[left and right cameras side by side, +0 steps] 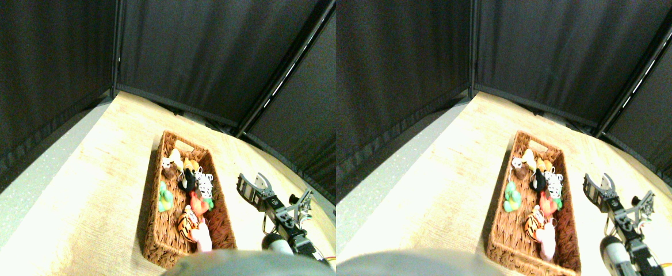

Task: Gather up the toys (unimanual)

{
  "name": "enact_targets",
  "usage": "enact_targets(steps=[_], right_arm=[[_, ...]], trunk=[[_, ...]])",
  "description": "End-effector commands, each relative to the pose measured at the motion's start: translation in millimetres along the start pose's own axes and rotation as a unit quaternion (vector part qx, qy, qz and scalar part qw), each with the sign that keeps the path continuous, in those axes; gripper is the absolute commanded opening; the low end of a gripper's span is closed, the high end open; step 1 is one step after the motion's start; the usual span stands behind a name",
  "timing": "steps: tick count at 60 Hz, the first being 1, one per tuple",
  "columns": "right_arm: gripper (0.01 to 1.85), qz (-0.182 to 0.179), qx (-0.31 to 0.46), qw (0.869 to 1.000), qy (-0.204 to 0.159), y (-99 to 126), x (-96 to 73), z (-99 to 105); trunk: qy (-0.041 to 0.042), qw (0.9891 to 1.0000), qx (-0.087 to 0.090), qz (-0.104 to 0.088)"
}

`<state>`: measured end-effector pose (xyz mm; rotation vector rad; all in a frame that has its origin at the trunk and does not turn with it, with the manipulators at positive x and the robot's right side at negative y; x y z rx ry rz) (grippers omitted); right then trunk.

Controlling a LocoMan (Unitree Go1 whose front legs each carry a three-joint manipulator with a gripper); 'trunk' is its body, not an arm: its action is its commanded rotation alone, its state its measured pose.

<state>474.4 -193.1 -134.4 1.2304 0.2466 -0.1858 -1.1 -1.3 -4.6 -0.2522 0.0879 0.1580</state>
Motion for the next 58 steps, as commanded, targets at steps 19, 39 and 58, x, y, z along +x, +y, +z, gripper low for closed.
enact_targets(steps=[19, 39, 58], right_arm=[[0.06, 0.021, -0.001, 0.991, -0.129, -30.8, -24.0, 38.5], [0.06, 0.01, 0.003, 0.984, -0.179, -47.5, -47.7, 46.9], [0.08, 0.021, -0.01, 0.981, -0.191, -47.4, -65.5, 52.1]], trunk=[[0.0053, 0.9972, 0.061, -0.043], [0.0038, 0.9939, 0.088, -0.067], [0.0007, 0.9914, 0.097, -0.088]])
